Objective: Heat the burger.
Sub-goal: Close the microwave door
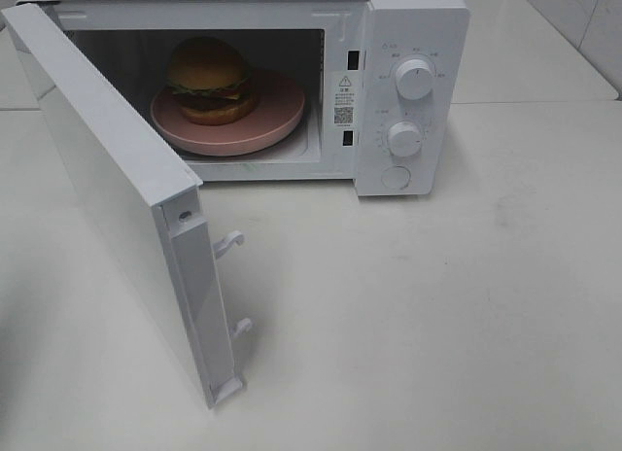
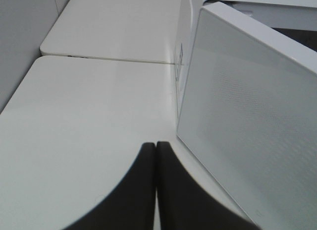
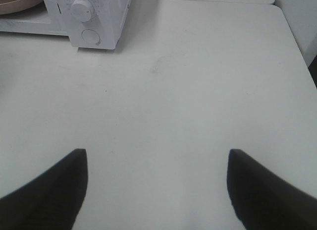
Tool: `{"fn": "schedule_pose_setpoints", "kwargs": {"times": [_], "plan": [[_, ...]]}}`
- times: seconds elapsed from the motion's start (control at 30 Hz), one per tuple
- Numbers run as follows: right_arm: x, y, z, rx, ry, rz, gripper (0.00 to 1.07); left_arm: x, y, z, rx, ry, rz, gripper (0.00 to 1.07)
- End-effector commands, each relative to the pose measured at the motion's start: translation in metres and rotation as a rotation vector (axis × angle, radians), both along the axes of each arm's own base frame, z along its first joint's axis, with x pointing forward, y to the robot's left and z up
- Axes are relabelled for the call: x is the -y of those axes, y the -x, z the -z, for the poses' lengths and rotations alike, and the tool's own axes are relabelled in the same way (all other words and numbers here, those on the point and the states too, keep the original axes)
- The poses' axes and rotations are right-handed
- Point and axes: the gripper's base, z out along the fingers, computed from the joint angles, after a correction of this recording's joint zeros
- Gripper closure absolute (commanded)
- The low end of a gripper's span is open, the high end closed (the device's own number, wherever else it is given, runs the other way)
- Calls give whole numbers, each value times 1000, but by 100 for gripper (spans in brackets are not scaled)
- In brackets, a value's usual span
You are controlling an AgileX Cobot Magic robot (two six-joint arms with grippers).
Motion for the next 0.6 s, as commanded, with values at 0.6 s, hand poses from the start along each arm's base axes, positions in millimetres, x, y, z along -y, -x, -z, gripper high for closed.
{"fn": "schedule_pose_setpoints", "kwargs": {"times": [0.6], "plan": [[0,3,0,30,-12,9,32,8,-38,58,140,-19,-14,107]]}}
